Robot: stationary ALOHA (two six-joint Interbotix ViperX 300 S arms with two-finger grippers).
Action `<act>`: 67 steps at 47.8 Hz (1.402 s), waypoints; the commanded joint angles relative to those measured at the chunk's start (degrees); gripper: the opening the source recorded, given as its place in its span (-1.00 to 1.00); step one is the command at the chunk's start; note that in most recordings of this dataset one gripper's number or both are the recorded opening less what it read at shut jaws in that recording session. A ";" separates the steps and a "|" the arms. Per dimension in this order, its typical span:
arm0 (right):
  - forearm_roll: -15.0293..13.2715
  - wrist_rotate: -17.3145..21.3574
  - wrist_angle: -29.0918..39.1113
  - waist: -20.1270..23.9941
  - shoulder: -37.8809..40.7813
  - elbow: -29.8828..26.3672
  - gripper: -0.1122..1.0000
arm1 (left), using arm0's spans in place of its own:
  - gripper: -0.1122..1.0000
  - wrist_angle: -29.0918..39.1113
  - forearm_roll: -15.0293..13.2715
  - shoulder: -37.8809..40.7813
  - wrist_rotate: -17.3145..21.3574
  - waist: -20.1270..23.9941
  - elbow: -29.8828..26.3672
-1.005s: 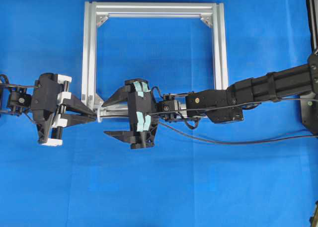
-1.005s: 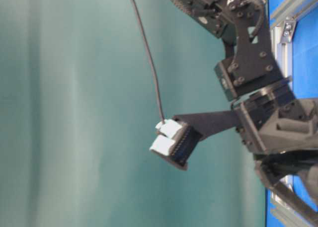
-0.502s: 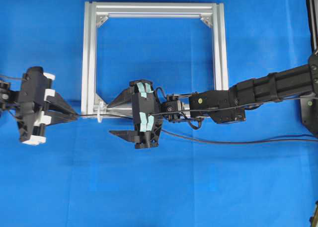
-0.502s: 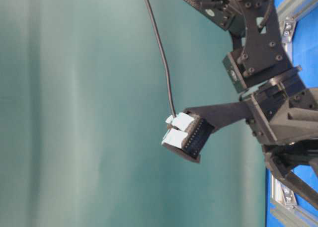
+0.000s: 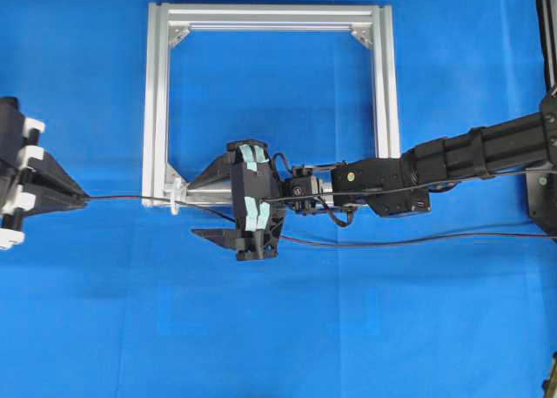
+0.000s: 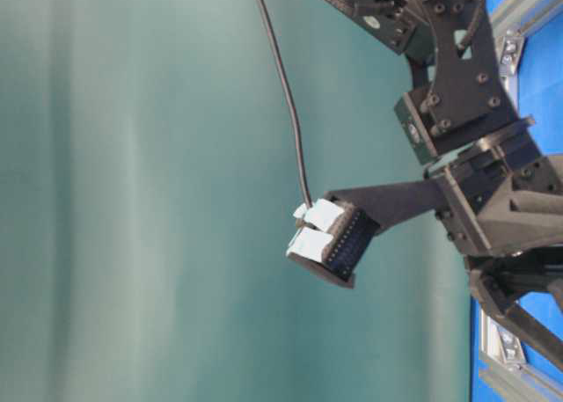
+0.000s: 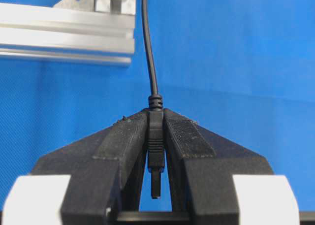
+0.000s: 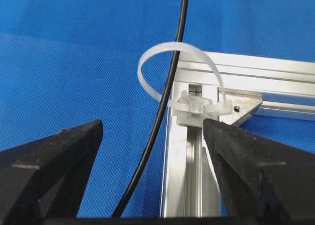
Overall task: Insert the wire through the string loop located on the left side.
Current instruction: 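Pull the cable leftward through the loop with the left gripper, then open both grippers and release the cable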
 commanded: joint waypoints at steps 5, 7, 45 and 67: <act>0.18 0.09 -0.53 0.18 -2.20 -0.53 0.76 | -0.66 1.14 0.09 -2.37 -0.09 -0.18 -0.18; 0.18 0.09 -0.62 0.18 -2.20 -0.44 0.76 | -0.66 1.14 0.09 -2.20 -0.09 -0.09 -0.18; 0.18 0.00 -0.97 0.18 -2.11 -0.53 0.76 | -0.15 3.69 0.09 -1.85 -3.34 -0.09 -0.09; 0.18 0.00 -0.97 0.18 -3.16 -0.70 0.76 | 0.22 3.34 0.70 -3.34 -2.64 -0.09 -0.44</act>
